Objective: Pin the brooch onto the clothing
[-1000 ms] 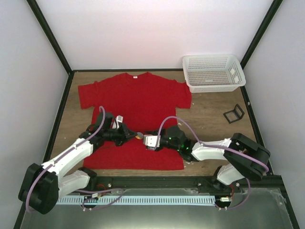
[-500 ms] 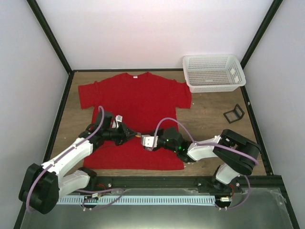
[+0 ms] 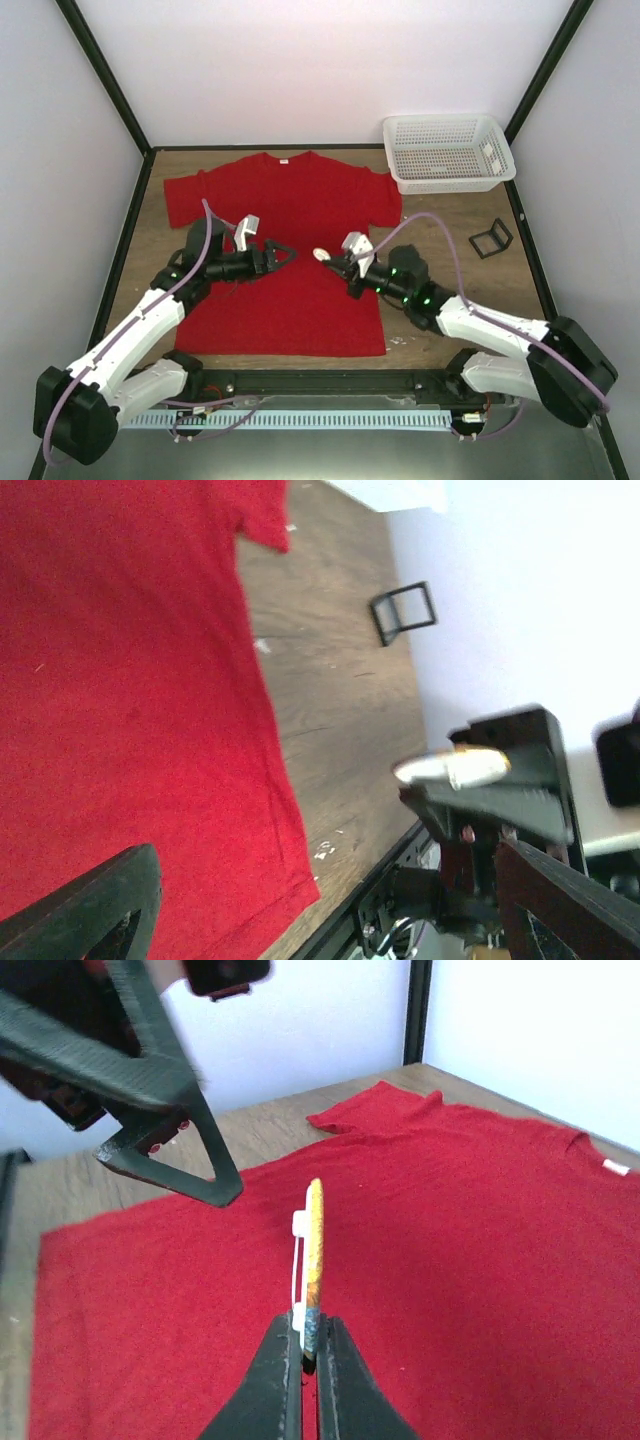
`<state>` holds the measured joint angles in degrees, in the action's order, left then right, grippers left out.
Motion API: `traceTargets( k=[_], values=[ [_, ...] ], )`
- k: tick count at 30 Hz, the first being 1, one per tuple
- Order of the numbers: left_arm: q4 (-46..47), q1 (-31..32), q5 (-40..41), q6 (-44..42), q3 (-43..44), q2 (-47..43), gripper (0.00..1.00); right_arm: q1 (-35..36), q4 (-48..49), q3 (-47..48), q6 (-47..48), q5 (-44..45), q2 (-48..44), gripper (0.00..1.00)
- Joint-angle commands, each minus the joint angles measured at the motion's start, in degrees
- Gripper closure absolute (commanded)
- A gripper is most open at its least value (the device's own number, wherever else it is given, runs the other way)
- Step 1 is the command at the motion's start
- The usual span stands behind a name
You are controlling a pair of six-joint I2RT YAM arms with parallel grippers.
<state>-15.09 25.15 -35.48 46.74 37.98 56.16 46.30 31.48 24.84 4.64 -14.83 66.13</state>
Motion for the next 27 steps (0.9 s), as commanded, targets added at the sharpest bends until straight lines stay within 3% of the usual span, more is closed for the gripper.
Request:
traceTargets(
  k=[1,4,11,16,22,27],
  values=[
    [4.2,0.2,-6.9,-11.1,3.5,-1.2,0.09,-7.6,-16.3,5.3,-13.6,-22.4,-4.1,0.99],
    [4.2,1.3,-9.8,-14.5,5.4,-1.5,0.09,-9.4,-20.3,7.8,-11.8,-31.6,-5.9,0.99],
    [-13.0,5.4,-9.7,-27.3,15.9,1.7,0.08,-9.4,-24.2,15.9,-9.7,-45.9,1.0,0.99],
    [-18.1,8.2,-10.7,-31.3,17.6,3.3,0.19,-9.4,-27.3,20.0,-7.5,-48.9,4.8,0.99],
    [-19.9,8.8,-10.6,-32.2,16.9,3.9,0.47,-9.4,-29.9,22.0,-5.6,-50.9,7.1,0.99],
    [-19.4,8.8,-9.9,-31.6,17.3,4.4,0.54,-9.4,-30.3,22.5,-5.1,-54.1,8.7,0.99]
  ],
)
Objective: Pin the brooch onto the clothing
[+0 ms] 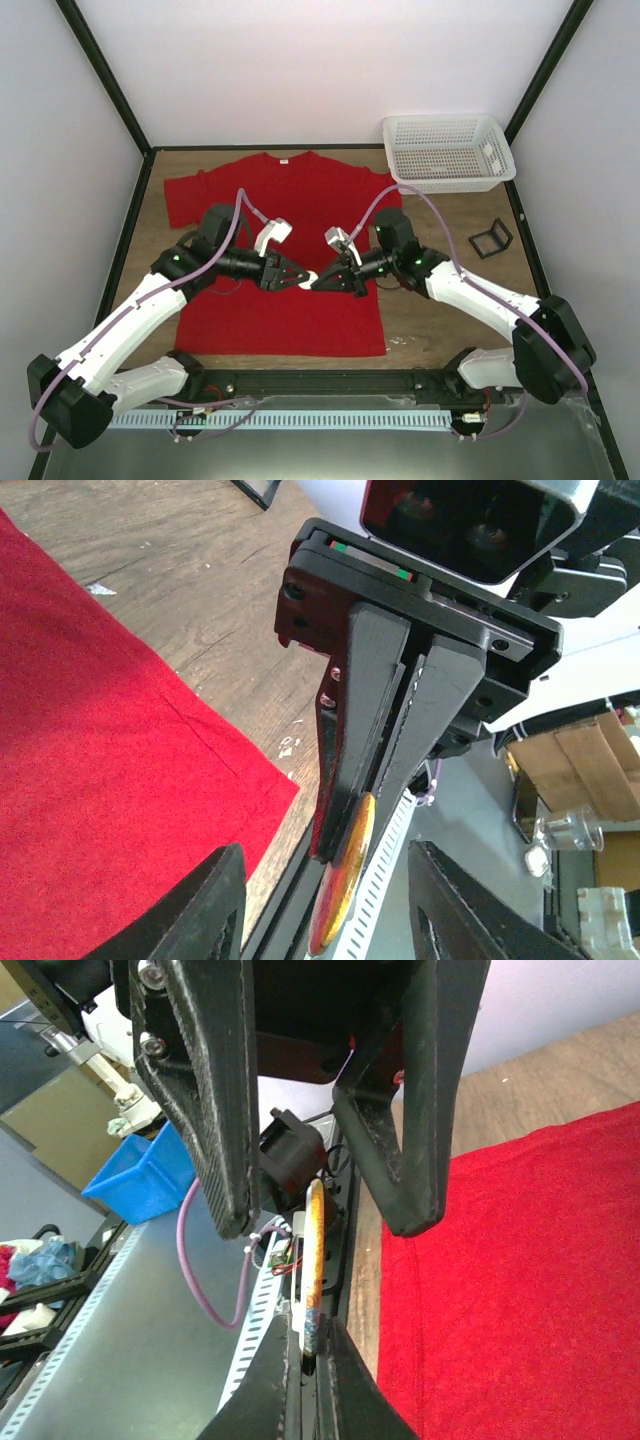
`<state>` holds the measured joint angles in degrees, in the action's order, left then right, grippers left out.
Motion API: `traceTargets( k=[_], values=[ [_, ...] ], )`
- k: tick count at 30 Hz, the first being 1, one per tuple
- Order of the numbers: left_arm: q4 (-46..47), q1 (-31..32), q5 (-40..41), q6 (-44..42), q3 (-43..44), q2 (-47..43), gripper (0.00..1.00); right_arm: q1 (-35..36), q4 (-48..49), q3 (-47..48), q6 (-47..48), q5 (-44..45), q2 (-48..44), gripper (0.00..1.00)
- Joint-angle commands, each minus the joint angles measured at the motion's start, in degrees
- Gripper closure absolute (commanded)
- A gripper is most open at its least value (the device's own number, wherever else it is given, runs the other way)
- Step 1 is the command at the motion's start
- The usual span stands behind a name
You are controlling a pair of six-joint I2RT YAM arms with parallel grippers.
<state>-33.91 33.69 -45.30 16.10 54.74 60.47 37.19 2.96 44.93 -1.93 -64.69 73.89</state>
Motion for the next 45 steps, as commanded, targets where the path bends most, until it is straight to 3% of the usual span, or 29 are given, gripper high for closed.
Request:
traceTargets(
  k=[1,14,22,30,34,39,43,45],
  values=[
    [-0.4,0.2,-0.3,-0.9,0.5,0.3,0.56,-0.3,-1.8,2.4,1.5,-4.2,1.1,0.99],
    [1.5,0.4,-3.5,-0.6,-0.2,2.7,0.82,-0.3,-1.4,2.4,1.8,-4.7,2.8,0.99],
    [0.7,0.3,-3.9,-1.4,0.4,4.0,0.84,-0.3,-1.9,2.9,2.4,-5.8,3.7,0.99],
    [-0.6,0.4,-3.6,-2.8,1.0,4.4,1.00,-0.3,-2.5,3.2,2.6,-5.5,3.6,0.99],
    [0.8,0.3,-3.6,-1.5,0.2,3.6,1.00,-0.3,-2.5,3.2,2.1,-4.1,3.3,0.98],
    [4.6,0.4,0.1,2.1,-1.9,1.7,1.00,-0.3,-1.9,0.8,-1.5,3.2,-0.4,0.67],
    [11.4,0.2,6.3,10.4,-5.8,-0.6,1.00,-0.3,0.8,-4.6,-7.7,11.5,-6.2,0.43],
    [14.6,0.2,8.9,14.3,-7.5,-2.2,1.00,-0.2,3.8,-7.7,-13.2,16.2,-9.6,0.23]
  ],
)
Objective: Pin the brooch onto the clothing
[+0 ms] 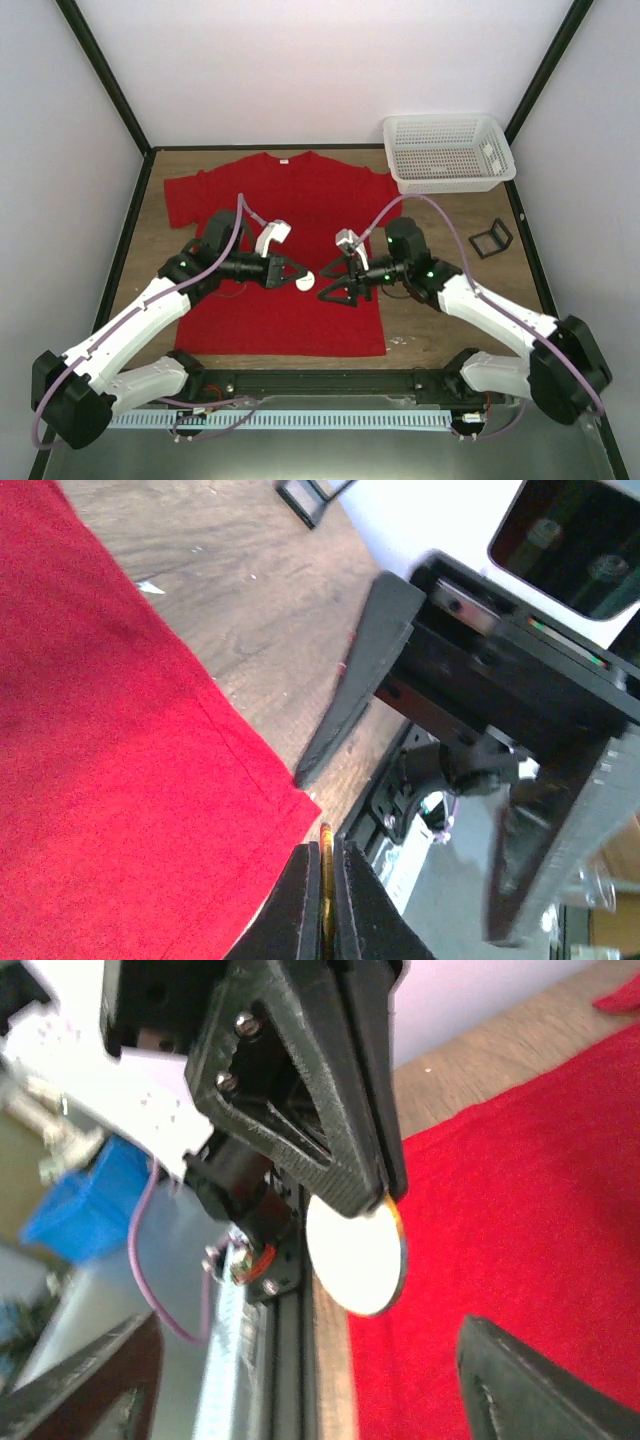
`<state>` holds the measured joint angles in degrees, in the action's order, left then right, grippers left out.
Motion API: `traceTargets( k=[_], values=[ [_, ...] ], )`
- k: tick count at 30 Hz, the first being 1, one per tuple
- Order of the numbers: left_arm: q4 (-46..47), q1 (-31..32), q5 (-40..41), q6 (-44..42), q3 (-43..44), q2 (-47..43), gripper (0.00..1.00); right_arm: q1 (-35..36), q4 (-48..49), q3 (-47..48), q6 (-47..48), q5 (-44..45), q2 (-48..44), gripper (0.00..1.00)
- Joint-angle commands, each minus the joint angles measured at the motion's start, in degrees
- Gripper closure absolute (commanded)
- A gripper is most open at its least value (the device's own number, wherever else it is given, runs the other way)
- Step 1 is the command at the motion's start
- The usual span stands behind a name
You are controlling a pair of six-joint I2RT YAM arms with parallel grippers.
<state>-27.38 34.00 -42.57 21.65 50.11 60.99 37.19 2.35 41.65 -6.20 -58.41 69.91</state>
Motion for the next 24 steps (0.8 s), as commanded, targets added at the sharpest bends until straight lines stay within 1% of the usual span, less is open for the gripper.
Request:
traceTargets(
  k=[1,2,3,5,6,10,14,15,19,21,24],
  values=[
    [10.9,-0.2,7.1,10.9,-4.1,-3.4,1.00,-0.3,6.2,-5.6,-13.7,12.5,-6.9,0.12],
    [13.1,-0.2,7.7,12.9,-5.3,-3.9,1.00,-0.3,8.5,-6.9,-17.3,14.0,-7.6,0.04],
    [15.4,-0.2,8.2,14.9,-6.9,-4.4,1.00,-0.3,11.1,-7.8,-20.7,14.3,-8.0,0.00],
    [19.2,-0.4,8.9,18.8,-9.1,-4.9,1.00,-0.2,14.4,-7.7,-26.0,14.1,-7.3,0.00],
    [20.6,-0.7,9.0,20.4,-9.8,-4.9,1.00,-0.2,15.0,-6.8,-27.1,13.5,-6.5,0.00],
    [25.5,-1.3,7.8,24.7,-12.1,-4.9,1.00,-0.1,15.5,-3.5,-29.7,13.2,-2.7,0.00],
    [26.3,-2.0,7.5,26.1,-12.7,-5.0,1.00,-0.1,14.9,-1.8,-31.9,14.9,0.6,0.00],
    [26.3,-2.1,7.5,26.3,-12.9,-5.2,1.00,-0.1,14.9,-1.7,-32.2,15.2,1.2,0.01],
    [26.9,-2.7,6.9,26.5,-13.7,-5.2,1.00,-0.1,14.6,-0.5,-32.1,15.6,3.3,0.13],
    [27.2,-3.1,6.4,26.5,-13.9,-5.1,1.00,-0.1,14.4,-0.2,-31.8,15.8,3.9,0.20],
    [27.5,-3.5,5.7,26.2,-14.2,-4.8,1.00,-0.1,13.3,0.9,-30.8,16.2,4.8,0.23]
  ],
)
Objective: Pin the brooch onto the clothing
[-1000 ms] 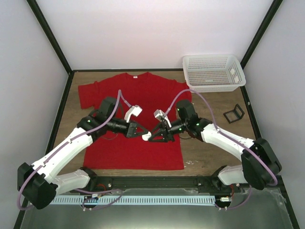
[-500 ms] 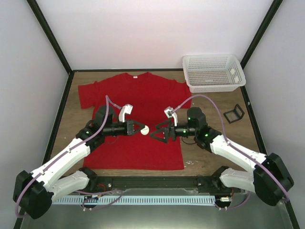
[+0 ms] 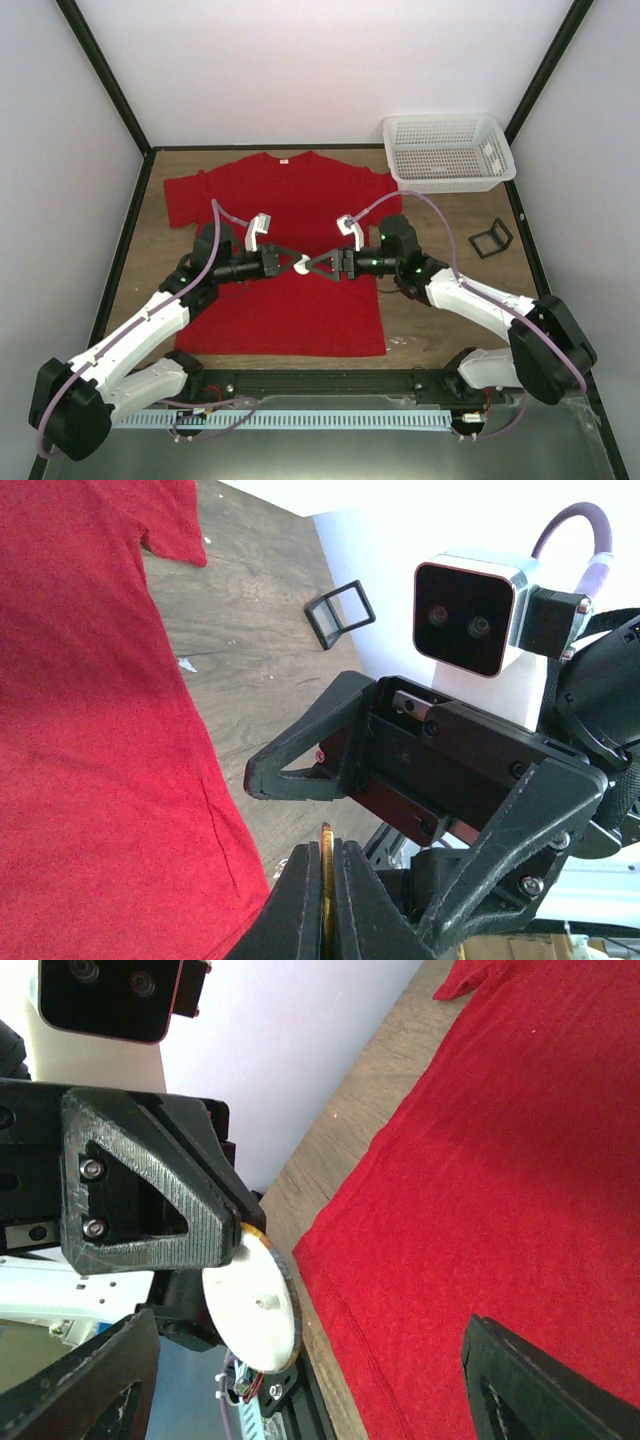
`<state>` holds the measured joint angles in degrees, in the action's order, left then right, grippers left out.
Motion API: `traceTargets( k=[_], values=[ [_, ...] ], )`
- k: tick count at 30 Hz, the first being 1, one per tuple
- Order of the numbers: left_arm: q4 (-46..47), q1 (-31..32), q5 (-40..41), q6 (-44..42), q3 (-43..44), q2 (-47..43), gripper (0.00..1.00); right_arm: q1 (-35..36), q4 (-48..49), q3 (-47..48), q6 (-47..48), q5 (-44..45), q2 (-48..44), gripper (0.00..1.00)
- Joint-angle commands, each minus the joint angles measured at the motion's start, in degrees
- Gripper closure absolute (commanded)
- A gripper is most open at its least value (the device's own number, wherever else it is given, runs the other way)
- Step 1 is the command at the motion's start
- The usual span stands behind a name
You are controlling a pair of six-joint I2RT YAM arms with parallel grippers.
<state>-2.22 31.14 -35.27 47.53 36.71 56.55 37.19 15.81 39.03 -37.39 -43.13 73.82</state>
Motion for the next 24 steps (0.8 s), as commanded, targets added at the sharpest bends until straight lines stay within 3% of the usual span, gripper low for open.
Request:
traceTargets(
  k=[1,10,24],
  values=[
    [2.3,-0.7,-1.9,0.3,-0.8,-0.3,1.00,-0.1,-0.1,3.7,0.4,0.9,1.1,0.24],
    [3.3,-1.4,-3.9,-0.1,-0.8,0.3,1.00,-0.1,0.1,5.2,0.5,0.0,4.5,0.37],
    [5.6,-1.5,-7.8,-0.6,-0.9,0.8,1.00,-0.1,-2.8,5.8,0.9,-0.3,7.0,0.42]
  ],
)
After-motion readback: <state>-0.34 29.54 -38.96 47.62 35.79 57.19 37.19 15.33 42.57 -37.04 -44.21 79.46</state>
